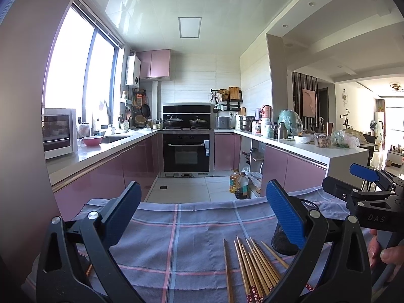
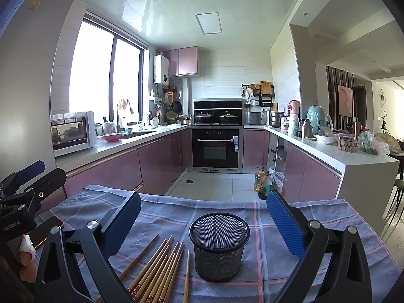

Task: Organize utensils

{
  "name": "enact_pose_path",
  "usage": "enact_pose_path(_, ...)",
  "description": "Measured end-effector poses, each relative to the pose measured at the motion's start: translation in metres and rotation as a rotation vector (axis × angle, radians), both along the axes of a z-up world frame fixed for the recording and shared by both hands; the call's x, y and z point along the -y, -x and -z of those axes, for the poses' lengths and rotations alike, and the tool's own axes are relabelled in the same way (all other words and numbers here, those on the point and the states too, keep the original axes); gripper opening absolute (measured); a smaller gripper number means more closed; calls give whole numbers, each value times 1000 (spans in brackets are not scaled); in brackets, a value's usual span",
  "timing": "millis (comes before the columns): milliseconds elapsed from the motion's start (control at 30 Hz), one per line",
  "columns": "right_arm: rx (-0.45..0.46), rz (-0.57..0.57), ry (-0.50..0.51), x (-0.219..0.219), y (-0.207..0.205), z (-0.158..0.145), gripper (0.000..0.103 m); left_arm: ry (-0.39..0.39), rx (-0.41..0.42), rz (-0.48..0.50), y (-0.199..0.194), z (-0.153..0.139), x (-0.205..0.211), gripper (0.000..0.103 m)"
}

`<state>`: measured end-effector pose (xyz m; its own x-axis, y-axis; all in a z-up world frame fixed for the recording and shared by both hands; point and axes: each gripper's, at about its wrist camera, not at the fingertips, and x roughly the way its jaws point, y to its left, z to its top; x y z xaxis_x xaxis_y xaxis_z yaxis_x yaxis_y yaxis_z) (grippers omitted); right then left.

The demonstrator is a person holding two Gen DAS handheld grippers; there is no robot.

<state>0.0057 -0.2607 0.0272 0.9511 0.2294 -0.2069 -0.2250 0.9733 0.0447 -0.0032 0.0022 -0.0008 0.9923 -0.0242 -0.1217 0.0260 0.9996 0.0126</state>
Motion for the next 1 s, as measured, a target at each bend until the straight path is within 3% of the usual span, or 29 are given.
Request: enact_pose_path(1000,-7,-4,-6,2,1,3,96,4,1,0,-2,1,0,97)
